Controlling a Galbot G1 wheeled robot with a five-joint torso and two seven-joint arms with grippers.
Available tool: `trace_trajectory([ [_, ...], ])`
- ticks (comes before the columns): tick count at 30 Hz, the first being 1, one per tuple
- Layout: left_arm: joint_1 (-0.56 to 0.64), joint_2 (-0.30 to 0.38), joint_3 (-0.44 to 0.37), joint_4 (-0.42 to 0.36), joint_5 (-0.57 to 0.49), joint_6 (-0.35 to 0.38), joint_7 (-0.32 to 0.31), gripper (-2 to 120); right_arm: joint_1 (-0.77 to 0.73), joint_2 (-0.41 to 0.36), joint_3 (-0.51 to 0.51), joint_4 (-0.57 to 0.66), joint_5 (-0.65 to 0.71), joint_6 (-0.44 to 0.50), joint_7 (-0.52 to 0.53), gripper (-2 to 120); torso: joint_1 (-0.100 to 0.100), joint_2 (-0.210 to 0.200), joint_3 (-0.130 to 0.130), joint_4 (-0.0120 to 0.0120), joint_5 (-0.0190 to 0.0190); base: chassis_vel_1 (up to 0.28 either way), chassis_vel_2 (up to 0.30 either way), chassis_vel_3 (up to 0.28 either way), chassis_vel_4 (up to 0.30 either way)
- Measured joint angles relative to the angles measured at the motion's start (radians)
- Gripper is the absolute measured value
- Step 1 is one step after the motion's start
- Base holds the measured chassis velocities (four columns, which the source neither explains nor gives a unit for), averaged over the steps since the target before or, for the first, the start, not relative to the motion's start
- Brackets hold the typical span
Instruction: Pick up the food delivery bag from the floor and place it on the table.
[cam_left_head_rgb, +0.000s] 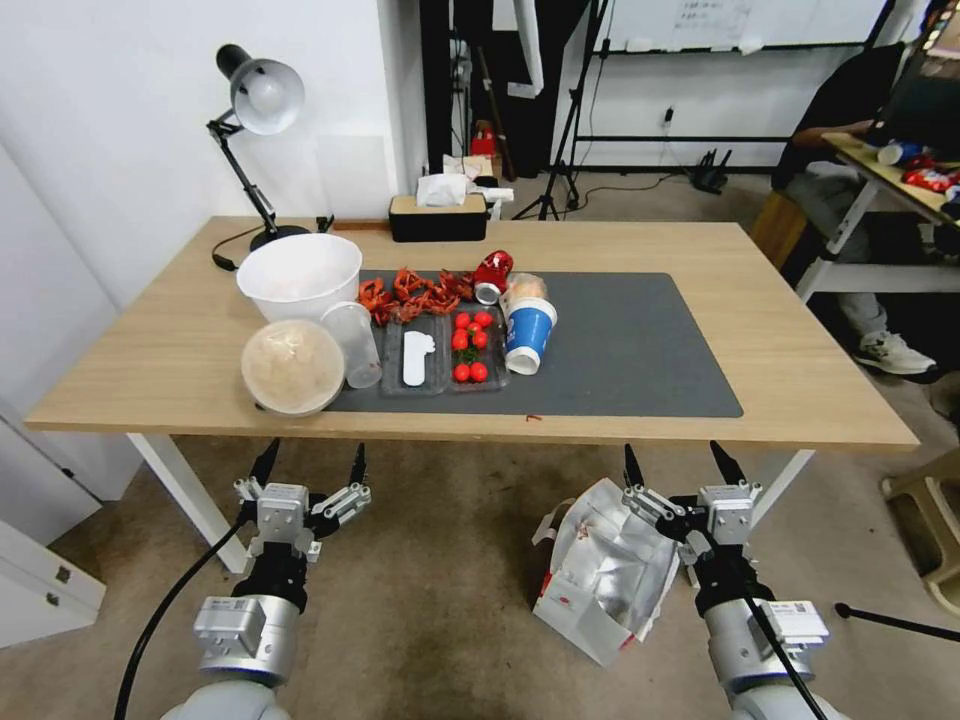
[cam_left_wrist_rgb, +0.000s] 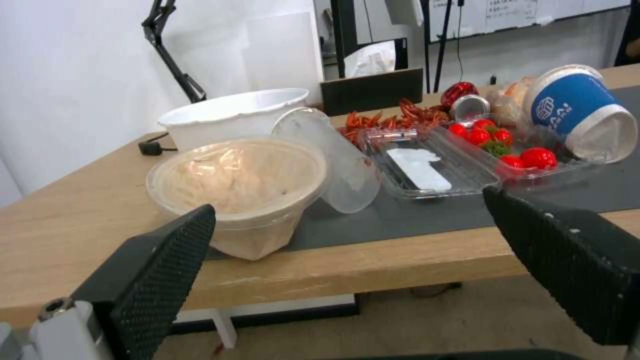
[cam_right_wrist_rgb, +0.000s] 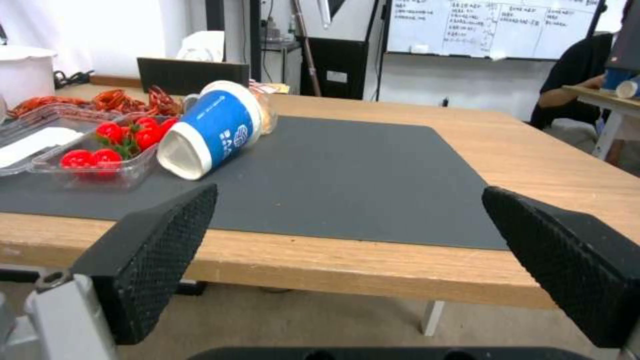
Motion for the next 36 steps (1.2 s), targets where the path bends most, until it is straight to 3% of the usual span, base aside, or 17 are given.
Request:
trace_trajectory([
  [28, 0.000, 0.000, 0.000, 0.000, -0.001, 0.000, -0.001, 100, 0.000, -0.002, -0.001, 0.000, 0.002, -0.001, 0.000, 100, 0.000, 0.000, 0.000, -0.0001, 0.0000, 0.000, 0.000, 0.000, 0.000],
  [36, 0.006, 0.037, 0.021, -0.017, -0.069, 0.022, -0.102, 100, 0.014, -0.149, -0.044, 0.014, 0.120, -0.106, 0.034, 100, 0.000, 0.000, 0.000, -0.0004, 0.0000, 0.000, 0.000, 0.000, 0.000],
])
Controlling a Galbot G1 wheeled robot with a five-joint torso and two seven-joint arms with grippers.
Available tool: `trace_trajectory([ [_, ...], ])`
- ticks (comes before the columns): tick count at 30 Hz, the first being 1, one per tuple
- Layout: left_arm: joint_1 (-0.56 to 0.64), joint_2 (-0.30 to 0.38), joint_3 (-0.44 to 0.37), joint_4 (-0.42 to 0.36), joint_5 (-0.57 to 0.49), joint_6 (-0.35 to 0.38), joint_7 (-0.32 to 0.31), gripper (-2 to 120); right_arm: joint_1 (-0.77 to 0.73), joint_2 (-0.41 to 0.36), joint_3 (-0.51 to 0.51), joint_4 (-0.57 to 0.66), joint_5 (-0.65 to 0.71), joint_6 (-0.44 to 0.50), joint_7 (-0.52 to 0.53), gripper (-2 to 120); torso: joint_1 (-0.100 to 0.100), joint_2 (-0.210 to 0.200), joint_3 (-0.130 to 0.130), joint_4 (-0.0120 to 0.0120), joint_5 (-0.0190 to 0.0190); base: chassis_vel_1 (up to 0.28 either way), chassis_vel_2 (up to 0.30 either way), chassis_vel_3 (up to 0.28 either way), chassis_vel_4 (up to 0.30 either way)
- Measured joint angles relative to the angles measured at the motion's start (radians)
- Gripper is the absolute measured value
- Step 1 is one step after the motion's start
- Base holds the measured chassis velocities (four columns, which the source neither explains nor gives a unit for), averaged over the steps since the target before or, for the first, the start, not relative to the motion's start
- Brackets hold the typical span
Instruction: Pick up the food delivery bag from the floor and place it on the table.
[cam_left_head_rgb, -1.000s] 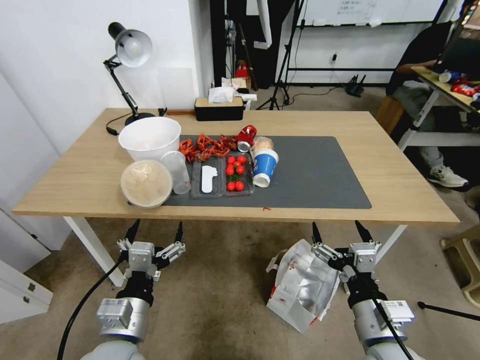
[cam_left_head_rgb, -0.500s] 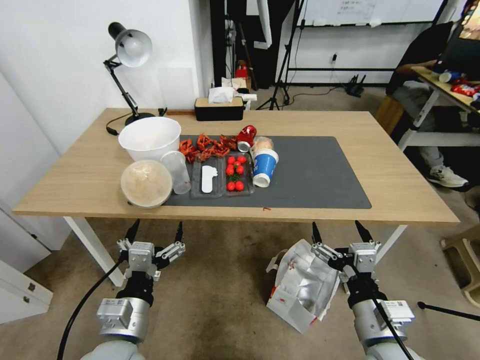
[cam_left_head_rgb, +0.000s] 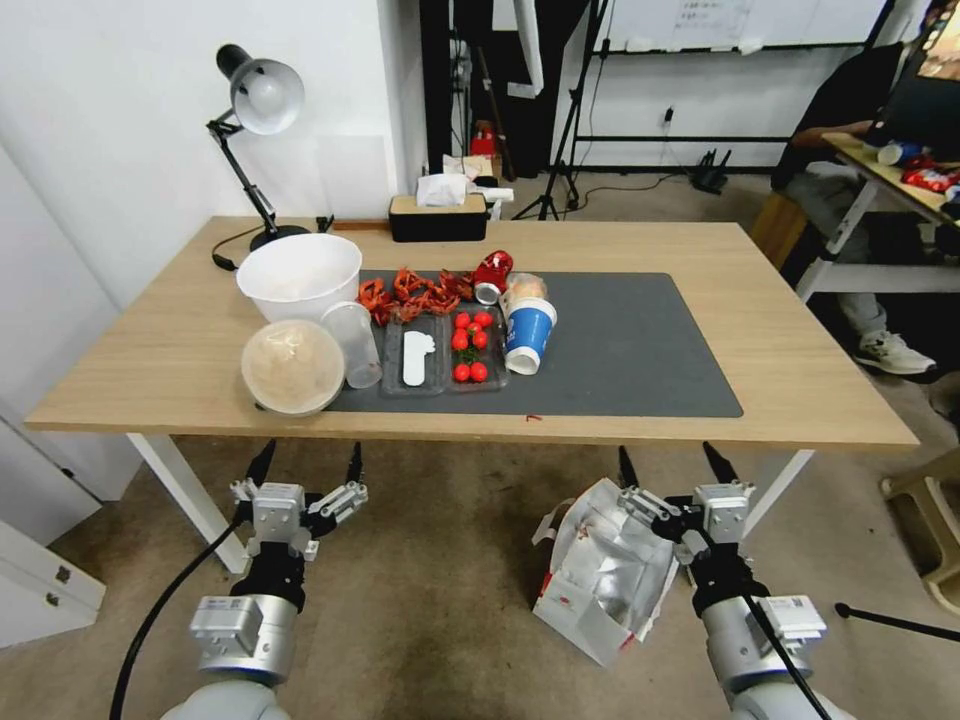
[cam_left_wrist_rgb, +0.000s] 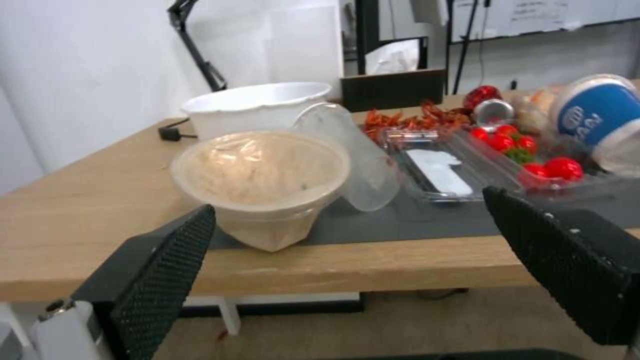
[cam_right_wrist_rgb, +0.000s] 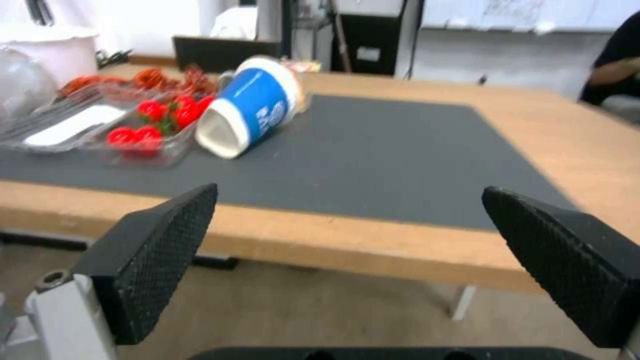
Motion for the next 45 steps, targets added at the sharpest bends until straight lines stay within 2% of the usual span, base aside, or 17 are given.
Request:
trace_trajectory([
  [1, 0.000, 0.000, 0.000, 0.000, 0.000, 0.000, 0.000, 100, 0.000, 0.000, 0.000, 0.000, 0.000, 0.000, 0.000, 100, 0.000, 0.000, 0.000, 0.0000, 0.0000, 0.000, 0.000, 0.000, 0.000],
  [3, 0.008, 0.028, 0.016, -0.015, -0.046, 0.019, -0.074, 100, 0.015, -0.078, -0.022, -0.003, 0.082, -0.068, 0.019, 100, 0.000, 0.000, 0.000, 0.0005, 0.0000, 0.000, 0.000, 0.000, 0.000],
  [4, 0.008, 0.028, 0.016, -0.015, -0.046, 0.019, -0.074, 100, 0.015, -0.078, -0.022, -0.003, 0.082, -0.068, 0.019, 100, 0.000, 0.000, 0.000, 0.0005, 0.0000, 0.000, 0.000, 0.000, 0.000],
  [5, 0.013, 0.041, 0.025, -0.023, -0.068, 0.028, -0.109, 100, 0.027, -0.105, -0.019, -0.019, 0.106, -0.067, 0.015, 100, 0.000, 0.000, 0.000, 0.0006, 0.0000, 0.000, 0.000, 0.000, 0.000],
  [6, 0.019, 0.060, 0.036, -0.034, -0.100, 0.041, -0.162, 100, 0.043, -0.123, 0.014, -0.051, 0.124, -0.044, 0.009, 100, 0.000, 0.000, 0.000, 0.0007, 0.0001, 0.000, 0.000, 0.000, 0.000],
  [8, 0.022, 0.070, 0.044, -0.039, -0.117, 0.048, -0.188, 100, 0.047, -0.126, 0.022, -0.059, 0.130, -0.031, 0.006, 100, 0.000, 0.000, 0.000, 0.0005, 0.0004, 0.000, 0.000, 0.000, 0.000],
  [9, 0.028, 0.089, 0.055, -0.050, -0.150, 0.062, -0.241, 100, 0.050, -0.127, 0.039, -0.071, 0.134, 0.005, 0.002, 100, 0.000, 0.000, 0.000, 0.0003, 0.0000, 0.000, 0.000, 0.000, 0.000],
  [10, 0.028, 0.089, 0.055, -0.050, -0.150, 0.062, -0.241, 100, 0.050, -0.127, 0.039, -0.071, 0.134, 0.005, 0.002, 100, 0.000, 0.000, 0.000, 0.0003, 0.0000, 0.000, 0.000, 0.000, 0.000],
  [12, 0.034, 0.112, 0.069, -0.062, -0.186, 0.077, -0.300, 100, 0.048, -0.125, 0.056, -0.082, 0.136, 0.052, -0.008, 100, 0.000, 0.000, 0.000, 0.0003, 0.0001, 0.000, 0.000, 0.000, 0.000],
  [14, 0.037, 0.120, 0.075, -0.067, -0.202, 0.083, -0.324, 100, 0.038, -0.117, 0.067, -0.083, 0.144, 0.084, -0.014, 100, 0.000, 0.000, 0.000, 0.0003, -0.0001, 0.000, 0.000, 0.000, 0.000],
  [21, 0.040, 0.125, 0.076, -0.067, -0.213, 0.077, -0.327, 100, 0.033, -0.086, 0.063, -0.100, 0.147, 0.148, -0.024, 100, 0.000, 0.000, 0.000, 0.0003, 0.0000, 0.000, 0.000, 0.000, 0.000],
  [23, 0.045, 0.136, 0.076, -0.055, -0.236, 0.042, -0.314, 100, 0.034, -0.077, 0.062, -0.105, 0.142, 0.156, -0.024, 100, 0.000, 0.000, 0.000, 0.0003, 0.0002, 0.000, 0.000, 0.000, 0.000],
  [24, 0.055, 0.153, 0.074, -0.031, -0.275, -0.015, -0.288, 100, 0.034, -0.071, 0.060, -0.106, 0.138, 0.159, -0.024, 100, 0.000, 0.000, 0.000, 0.0003, -0.0001, 0.000, 0.000, 0.000, 0.000],
  [27, 0.065, 0.174, 0.071, 0.009, -0.323, -0.107, -0.241, 100, 0.026, -0.060, 0.056, -0.106, 0.114, 0.172, -0.024, 100, 0.000, 0.000, 0.000, 0.0004, 0.0003, 0.000, 0.000, 0.000, 0.000],
  [30, 0.061, 0.175, 0.075, 0.031, -0.329, -0.144, -0.217, 100, 0.019, -0.054, 0.054, -0.107, 0.101, 0.180, -0.023, 100, 0.000, 0.000, 0.000, 0.0003, -0.0003, 0.000, 0.000, 0.000, 0.000],
  [38, 0.050, 0.172, 0.080, 0.037, -0.337, -0.152, -0.212, 100, 0.007, -0.037, 0.043, -0.110, 0.086, 0.201, -0.020, 100, 0.000, -0.001, 0.000, 0.0003, 0.0000, 0.000, 0.000, 0.000, 0.000],
  [45, 0.043, 0.171, 0.074, 0.049, -0.313, -0.156, -0.191, 100, 0.001, -0.033, 0.042, -0.112, 0.089, 0.209, -0.020, 100, -0.012, -0.027, -0.015, 0.0004, 0.0000, 0.000, 0.000, 0.000, 0.000],
])
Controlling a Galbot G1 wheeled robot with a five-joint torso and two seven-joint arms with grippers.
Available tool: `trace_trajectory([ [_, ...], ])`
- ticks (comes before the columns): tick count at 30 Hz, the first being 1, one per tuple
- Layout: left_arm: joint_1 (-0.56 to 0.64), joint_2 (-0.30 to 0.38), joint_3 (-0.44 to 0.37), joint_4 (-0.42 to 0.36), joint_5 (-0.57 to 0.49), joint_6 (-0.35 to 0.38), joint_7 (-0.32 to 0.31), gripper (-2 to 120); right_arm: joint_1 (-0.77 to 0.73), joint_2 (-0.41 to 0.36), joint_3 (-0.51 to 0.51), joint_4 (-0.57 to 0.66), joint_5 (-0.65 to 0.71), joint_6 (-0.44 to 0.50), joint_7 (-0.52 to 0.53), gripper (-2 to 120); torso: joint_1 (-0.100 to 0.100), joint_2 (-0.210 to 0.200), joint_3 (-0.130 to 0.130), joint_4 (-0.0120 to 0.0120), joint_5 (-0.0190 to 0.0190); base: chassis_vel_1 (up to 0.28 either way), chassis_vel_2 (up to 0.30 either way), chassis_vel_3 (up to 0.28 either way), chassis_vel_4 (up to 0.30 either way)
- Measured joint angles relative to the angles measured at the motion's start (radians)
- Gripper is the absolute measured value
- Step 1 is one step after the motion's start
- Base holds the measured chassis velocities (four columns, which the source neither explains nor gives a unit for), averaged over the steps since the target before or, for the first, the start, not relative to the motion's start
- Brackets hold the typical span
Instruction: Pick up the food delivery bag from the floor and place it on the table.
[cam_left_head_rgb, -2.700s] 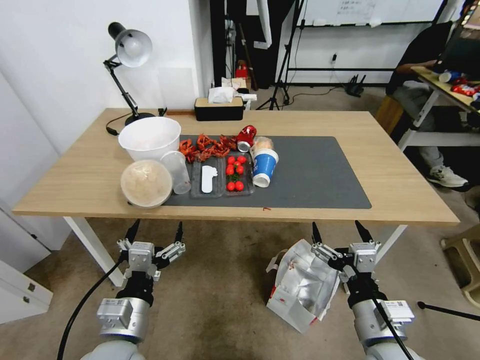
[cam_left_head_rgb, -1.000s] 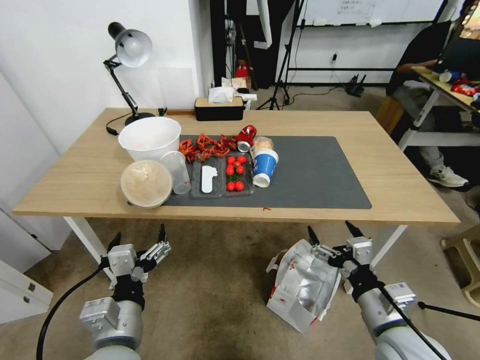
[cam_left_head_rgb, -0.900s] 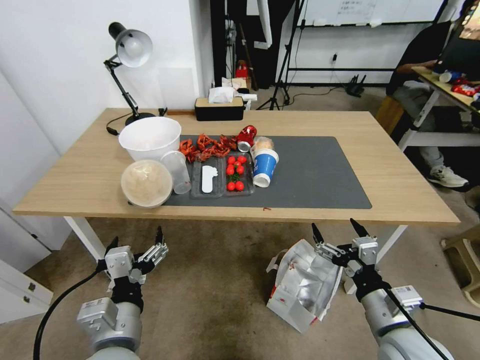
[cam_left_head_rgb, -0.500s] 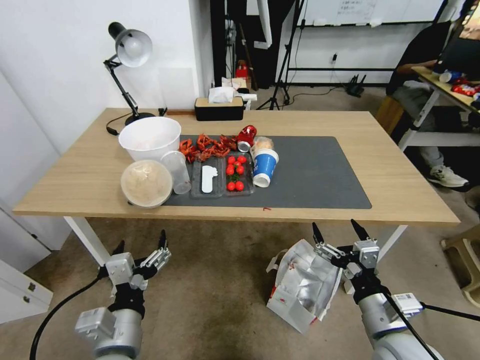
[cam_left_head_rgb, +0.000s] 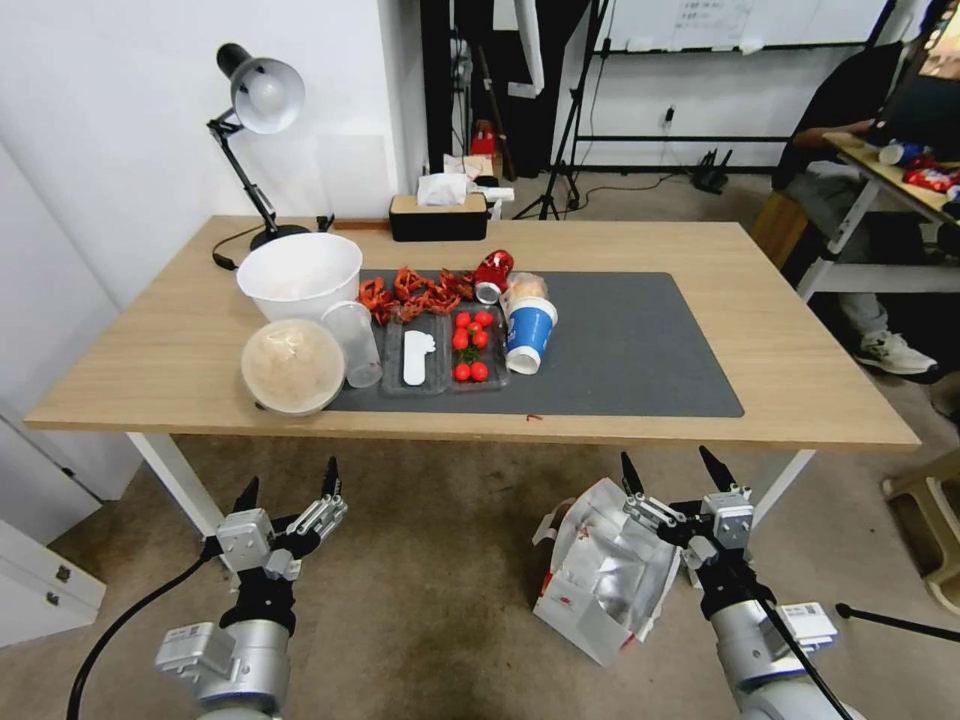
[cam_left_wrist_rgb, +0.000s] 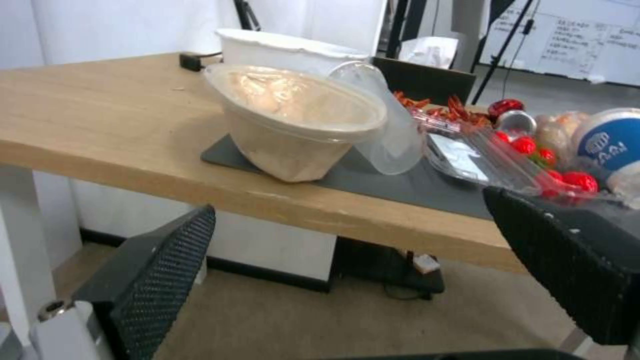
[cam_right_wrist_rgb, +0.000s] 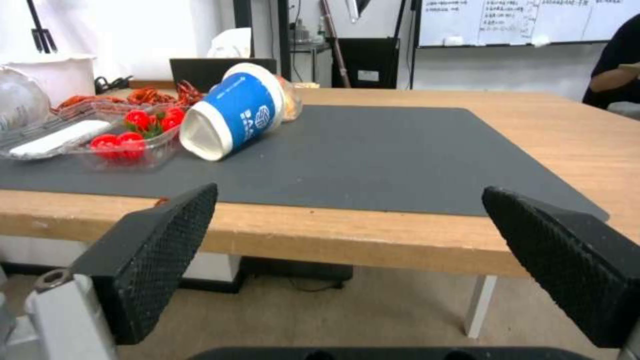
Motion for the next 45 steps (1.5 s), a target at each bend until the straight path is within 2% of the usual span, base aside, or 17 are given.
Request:
trace_trajectory([
  [6, 0.002, -0.004, -0.002, -0.001, 0.021, 0.000, 0.012, 100, -0.004, -0.004, 0.000, 0.002, 0.008, 0.001, -0.001, 100, -0.015, -0.036, -0.020, 0.0000, 0.0001, 0.000, 0.000, 0.000, 0.000],
  [12, 0.007, -0.004, -0.005, -0.003, 0.028, -0.001, 0.018, 100, -0.008, -0.005, 0.000, 0.002, 0.015, 0.010, -0.002, 100, -0.024, -0.056, -0.031, 0.0000, 0.0000, 0.000, 0.000, 0.000, 0.000],
  [13, 0.013, -0.004, -0.005, -0.004, 0.042, -0.003, 0.025, 100, -0.011, -0.001, -0.003, 0.000, 0.019, 0.021, -0.002, 100, -0.032, -0.073, -0.041, 0.0000, 0.0001, 0.000, 0.000, 0.000, 0.000],
  [18, 0.016, -0.008, -0.005, -0.004, 0.057, -0.007, 0.030, 100, -0.014, 0.008, -0.006, -0.002, 0.021, 0.032, -0.002, 100, -0.043, -0.099, -0.056, 0.0000, 0.0000, 0.000, 0.000, 0.000, 0.000],
  [45, 0.024, -0.006, 0.002, 0.001, 0.073, -0.019, 0.042, 100, -0.030, 0.010, -0.004, -0.016, 0.029, 0.044, 0.003, 100, -0.099, -0.228, -0.129, 0.0000, 0.0001, 0.000, 0.000, 0.000, 0.000],
])
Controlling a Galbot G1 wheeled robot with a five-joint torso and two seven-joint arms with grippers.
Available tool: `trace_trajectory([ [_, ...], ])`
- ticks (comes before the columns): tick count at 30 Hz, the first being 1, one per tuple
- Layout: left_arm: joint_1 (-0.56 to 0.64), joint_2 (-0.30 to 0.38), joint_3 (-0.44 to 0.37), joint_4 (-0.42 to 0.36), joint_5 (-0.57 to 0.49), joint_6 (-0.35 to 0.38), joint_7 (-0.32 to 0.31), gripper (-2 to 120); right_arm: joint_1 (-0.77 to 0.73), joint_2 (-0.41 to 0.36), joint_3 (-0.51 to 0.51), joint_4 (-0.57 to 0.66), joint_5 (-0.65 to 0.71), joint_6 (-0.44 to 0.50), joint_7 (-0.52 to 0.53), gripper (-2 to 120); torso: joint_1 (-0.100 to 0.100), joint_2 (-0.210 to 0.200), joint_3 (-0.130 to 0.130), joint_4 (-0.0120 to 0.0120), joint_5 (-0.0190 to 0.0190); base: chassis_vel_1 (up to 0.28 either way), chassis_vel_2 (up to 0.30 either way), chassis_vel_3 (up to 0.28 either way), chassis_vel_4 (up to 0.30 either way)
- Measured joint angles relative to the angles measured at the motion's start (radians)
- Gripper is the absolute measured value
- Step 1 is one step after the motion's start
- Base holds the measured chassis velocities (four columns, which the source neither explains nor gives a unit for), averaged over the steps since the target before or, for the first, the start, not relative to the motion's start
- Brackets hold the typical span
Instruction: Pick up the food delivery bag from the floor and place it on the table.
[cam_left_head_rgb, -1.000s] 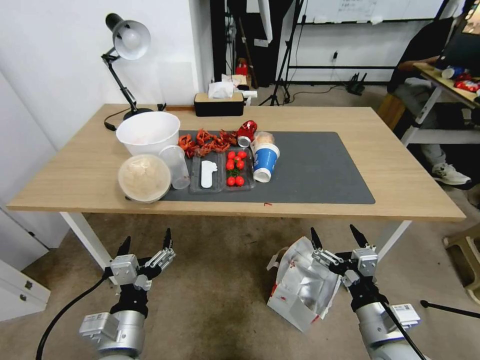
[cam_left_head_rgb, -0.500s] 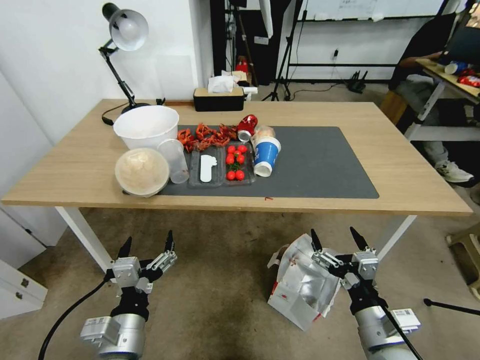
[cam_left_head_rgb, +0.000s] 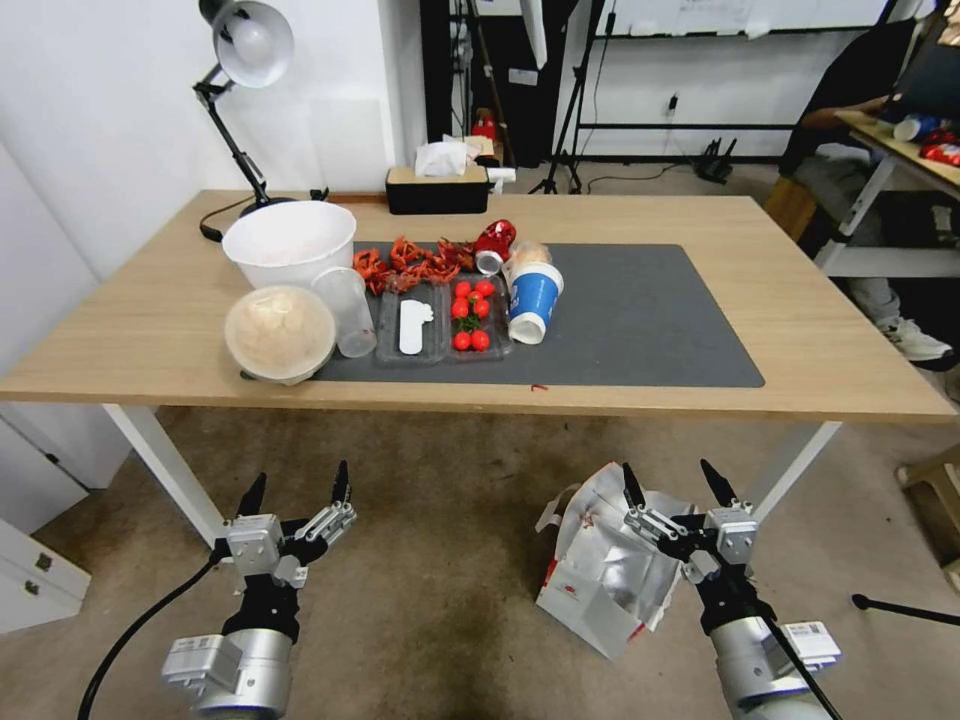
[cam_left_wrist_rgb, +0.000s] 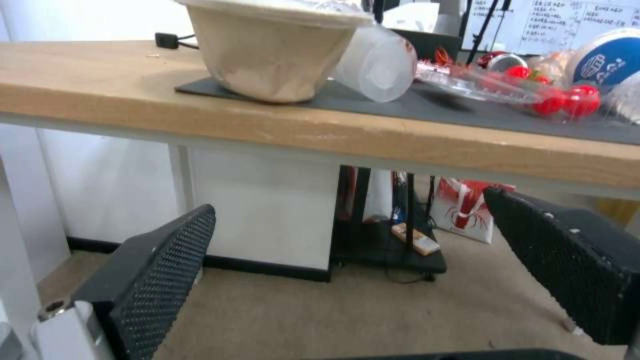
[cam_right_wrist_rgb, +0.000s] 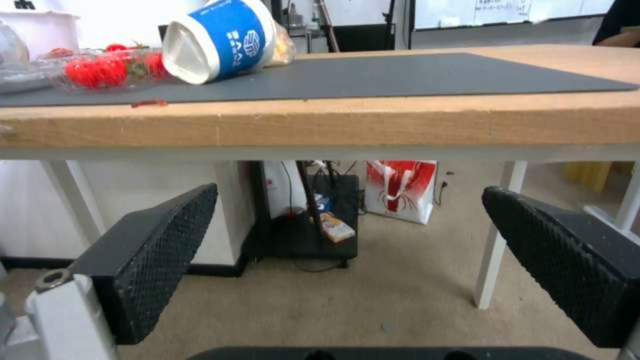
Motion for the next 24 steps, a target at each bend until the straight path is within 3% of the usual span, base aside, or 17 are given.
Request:
trace_trajectory([
  [24, -0.018, 0.011, 0.002, 0.012, -0.012, 0.006, 0.012, 100, 0.008, 0.009, -0.002, -0.003, 0.008, 0.000, -0.012, 100, -0.044, -0.106, -0.062, -0.0001, -0.0001, 0.000, 0.000, 0.000, 0.000],
])
